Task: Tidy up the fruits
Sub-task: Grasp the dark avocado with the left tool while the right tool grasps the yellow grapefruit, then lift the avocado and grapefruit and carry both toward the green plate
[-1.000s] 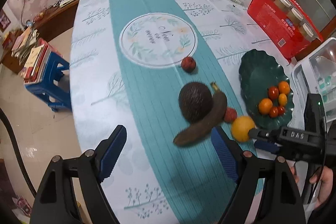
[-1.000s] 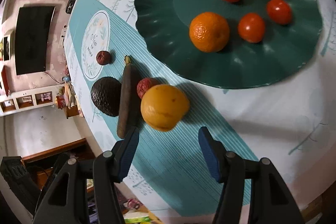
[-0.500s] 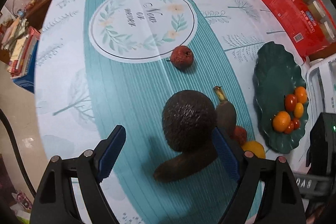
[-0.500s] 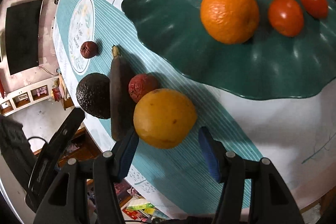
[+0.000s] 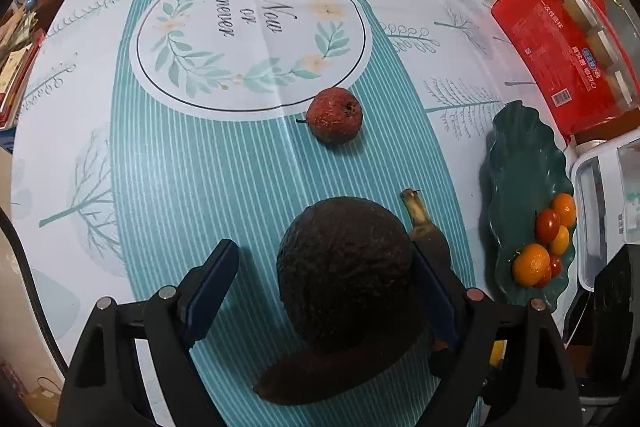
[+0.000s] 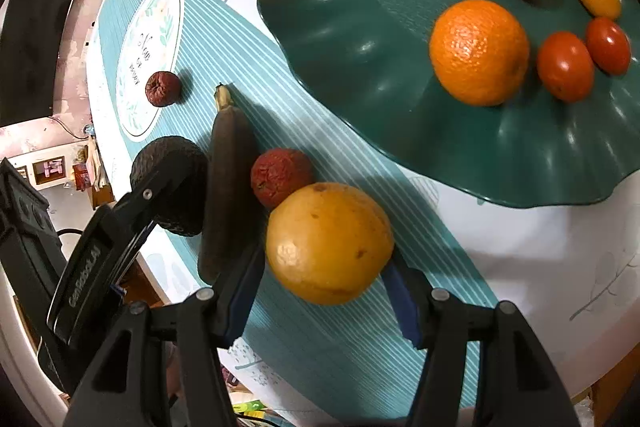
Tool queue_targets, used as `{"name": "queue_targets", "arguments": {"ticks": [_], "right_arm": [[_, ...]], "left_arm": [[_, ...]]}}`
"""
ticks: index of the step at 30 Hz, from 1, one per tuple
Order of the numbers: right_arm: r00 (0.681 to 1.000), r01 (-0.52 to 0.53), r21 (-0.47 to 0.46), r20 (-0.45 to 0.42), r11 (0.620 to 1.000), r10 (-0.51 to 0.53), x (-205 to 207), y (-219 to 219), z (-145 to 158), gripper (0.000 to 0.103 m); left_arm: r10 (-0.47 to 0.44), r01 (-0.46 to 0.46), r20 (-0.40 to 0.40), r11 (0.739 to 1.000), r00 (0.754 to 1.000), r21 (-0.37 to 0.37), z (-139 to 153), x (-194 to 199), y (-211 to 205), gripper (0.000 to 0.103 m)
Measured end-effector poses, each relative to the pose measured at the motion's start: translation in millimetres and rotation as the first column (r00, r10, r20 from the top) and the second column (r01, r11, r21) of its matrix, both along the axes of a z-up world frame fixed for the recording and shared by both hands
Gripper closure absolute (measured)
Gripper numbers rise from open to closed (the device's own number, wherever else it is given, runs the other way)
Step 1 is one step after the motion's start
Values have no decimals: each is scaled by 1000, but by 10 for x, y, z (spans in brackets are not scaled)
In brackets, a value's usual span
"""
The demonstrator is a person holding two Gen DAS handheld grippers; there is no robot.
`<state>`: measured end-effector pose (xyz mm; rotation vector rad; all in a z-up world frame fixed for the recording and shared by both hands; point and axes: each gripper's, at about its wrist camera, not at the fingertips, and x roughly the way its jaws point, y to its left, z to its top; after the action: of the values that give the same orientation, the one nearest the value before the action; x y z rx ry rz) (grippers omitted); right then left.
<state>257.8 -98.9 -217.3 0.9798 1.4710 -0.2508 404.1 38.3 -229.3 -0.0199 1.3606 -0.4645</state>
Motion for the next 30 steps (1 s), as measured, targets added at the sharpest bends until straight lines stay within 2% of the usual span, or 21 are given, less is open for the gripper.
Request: {"name": "queue_targets", "arguments": {"ticks": [2,6,13,17,20,22,23,26,29,30], "right_arm": [[1000,3,-12,-4,1000,-3,14,23,7,45],[1000,15,-35,-9,999,-15,24,63,24,50],[999,50,-28,3,998,-49,-117,41,6,53],[997,70,-10,-9,997,-70,-289,61,-2,53],[997,73,-11,-11,997,-73,-432,136,6,53],[997,72,-17,-9,997,-73,-563,178,-7,54],[997,71,-22,-6,997,-71,-616,207,1,54],[997,75,-35,-9,997,-75,-809,312,-3,54],[997,80,-25,0,996,-80,-996,386,-11,54],[997,82,-28,6,996,-82,-1028,378,5,54]], "left_arm": [[-6,6,-1,1000,1000,0,-20,2,-26,24],[-11,11,-5,998,1000,-68,-9,0,-33,42],[38,-37,2,997,999,-73,45,-78,87,43],[45,-42,45,996,998,-77,203,-188,207,44],[46,-37,90,995,995,-92,357,-319,315,57],[46,-34,105,994,993,-107,419,-385,353,80],[42,-30,105,992,994,-119,441,-429,382,82],[40,-27,93,990,995,-136,455,-516,448,81],[53,-36,125,991,991,-132,442,-546,470,60],[55,-37,130,990,990,-136,425,-545,466,48]]}}
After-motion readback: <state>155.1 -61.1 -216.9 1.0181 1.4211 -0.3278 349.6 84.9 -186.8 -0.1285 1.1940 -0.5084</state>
